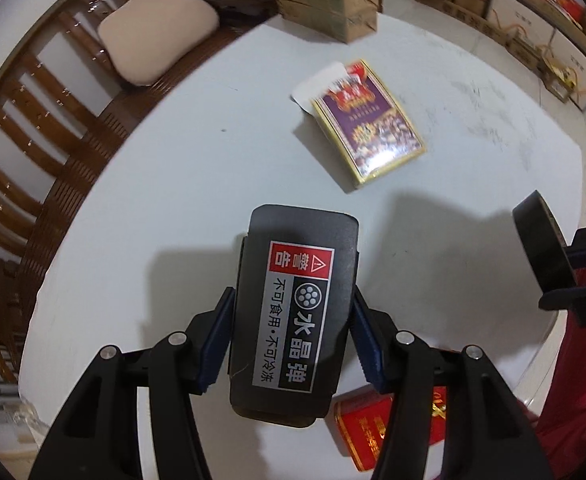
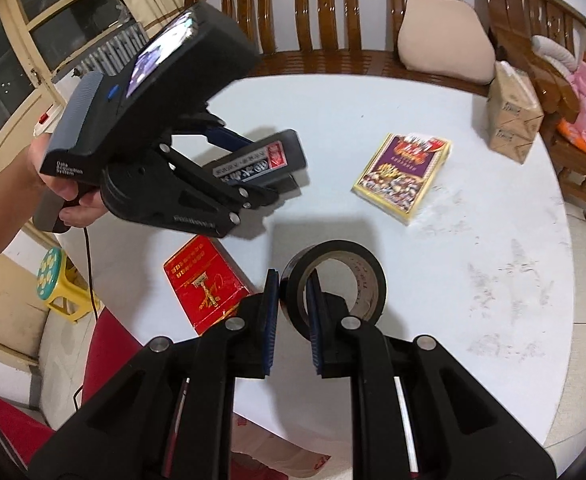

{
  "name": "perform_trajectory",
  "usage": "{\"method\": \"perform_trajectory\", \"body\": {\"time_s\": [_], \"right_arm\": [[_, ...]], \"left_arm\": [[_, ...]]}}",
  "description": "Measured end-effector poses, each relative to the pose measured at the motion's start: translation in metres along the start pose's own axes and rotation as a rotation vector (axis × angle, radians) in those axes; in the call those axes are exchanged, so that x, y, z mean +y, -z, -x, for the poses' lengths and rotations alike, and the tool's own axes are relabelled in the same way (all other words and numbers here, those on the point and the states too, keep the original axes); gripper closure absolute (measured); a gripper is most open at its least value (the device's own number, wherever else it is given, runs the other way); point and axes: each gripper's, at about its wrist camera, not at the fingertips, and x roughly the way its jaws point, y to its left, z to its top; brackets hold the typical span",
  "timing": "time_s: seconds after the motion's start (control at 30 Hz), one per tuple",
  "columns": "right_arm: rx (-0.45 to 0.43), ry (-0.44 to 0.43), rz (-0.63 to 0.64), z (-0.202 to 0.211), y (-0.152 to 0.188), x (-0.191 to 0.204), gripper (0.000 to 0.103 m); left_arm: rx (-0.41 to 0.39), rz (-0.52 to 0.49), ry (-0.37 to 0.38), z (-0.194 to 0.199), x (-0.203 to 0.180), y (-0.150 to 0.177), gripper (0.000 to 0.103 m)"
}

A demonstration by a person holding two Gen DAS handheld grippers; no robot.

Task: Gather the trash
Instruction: 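Carry the battery pack and tape roll with both tools down toward the bag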

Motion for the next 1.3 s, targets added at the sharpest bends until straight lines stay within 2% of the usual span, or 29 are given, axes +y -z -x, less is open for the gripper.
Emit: {"method": "perform_trajectory", "body": {"time_s": [0.27,0.47,0.7,0.93,1.3], "right_arm": [[-0.083,0.037,0.022,0.040,0.001,0.012,0.088],[-0.134,0.053,0.054,0.076,0.008,0.030,0.088],[-0.178,0.073,0.129,0.119,0.028,0.062,0.088],[-0.205,0.077,0.180,0.145,0.050,0.089,0.088],[-0.213,0.056,0.200,0.161,0.096,0.124,0.088]], "left_arm": [[-0.099,0.061,-0.052,0.065,-0.007,0.019,0.049],[-0.125,0.057,-0.085,0.105,-0.037,0.041,0.049],[-0.149,0.103,-0.081,0.149,-0.069,0.076,0.049],[-0.156,0.117,-0.086,0.167,-0.101,0.111,0.049],[-0.185,0.172,-0.031,0.169,-0.142,0.155,0.049]]}}
